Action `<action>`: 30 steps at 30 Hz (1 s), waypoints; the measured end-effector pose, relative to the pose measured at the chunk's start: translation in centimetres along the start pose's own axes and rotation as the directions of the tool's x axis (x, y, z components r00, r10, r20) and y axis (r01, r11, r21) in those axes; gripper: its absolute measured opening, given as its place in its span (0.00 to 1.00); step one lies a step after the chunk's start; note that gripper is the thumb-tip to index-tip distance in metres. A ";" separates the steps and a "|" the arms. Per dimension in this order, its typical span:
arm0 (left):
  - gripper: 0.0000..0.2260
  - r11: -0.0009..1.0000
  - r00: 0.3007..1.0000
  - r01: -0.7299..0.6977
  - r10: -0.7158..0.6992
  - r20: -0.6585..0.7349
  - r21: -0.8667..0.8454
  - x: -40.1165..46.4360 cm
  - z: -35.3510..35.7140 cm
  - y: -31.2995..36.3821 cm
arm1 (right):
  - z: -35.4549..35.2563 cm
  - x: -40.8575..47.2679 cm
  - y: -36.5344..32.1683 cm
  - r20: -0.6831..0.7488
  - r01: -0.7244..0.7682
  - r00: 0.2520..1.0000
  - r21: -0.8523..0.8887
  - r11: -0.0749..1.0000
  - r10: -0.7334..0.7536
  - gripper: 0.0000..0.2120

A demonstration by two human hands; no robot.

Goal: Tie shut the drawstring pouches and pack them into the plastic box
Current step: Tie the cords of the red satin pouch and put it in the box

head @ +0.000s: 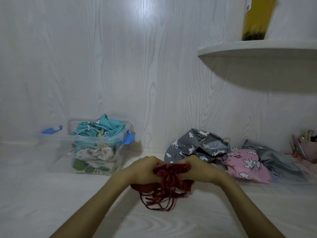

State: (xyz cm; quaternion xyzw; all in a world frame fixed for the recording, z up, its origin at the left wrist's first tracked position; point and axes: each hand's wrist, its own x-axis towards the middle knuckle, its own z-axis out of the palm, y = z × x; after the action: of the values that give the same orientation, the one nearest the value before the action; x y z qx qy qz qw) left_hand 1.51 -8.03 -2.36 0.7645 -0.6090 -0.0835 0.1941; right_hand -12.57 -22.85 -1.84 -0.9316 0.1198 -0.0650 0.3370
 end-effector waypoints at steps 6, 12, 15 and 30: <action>0.06 0.846 0.936 0.160 -0.294 -0.195 -0.508 -3.1 -8.7 0.3 | -1.0 1.5 -7.6 -0.056 0.076 0.997 0.645 0.760 -0.053 0.13; 0.06 0.776 0.822 0.145 -0.440 -0.362 -0.614 -4.0 -17.9 -0.1 | -0.7 6.9 -17.1 -0.307 0.260 0.947 0.573 0.777 -0.090 0.23; 0.06 0.793 0.844 0.178 -0.427 -0.324 -0.582 -4.9 -22.2 0.2 | -1.4 10.7 -20.2 -0.461 0.351 0.887 0.620 0.702 -0.036 0.18; 0.07 0.949 0.843 0.309 -0.242 -0.481 0.066 -5.9 -13.8 -11.7 | 3.8 18.1 -13.8 -0.139 0.234 0.961 -0.052 0.971 -0.239 0.12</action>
State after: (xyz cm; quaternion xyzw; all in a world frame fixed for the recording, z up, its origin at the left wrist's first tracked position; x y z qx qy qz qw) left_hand 15.62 2.53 4.87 0.8533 -0.4322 0.1189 0.2665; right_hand 8.15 -15.08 4.84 -0.9379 0.0331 -0.1699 0.3007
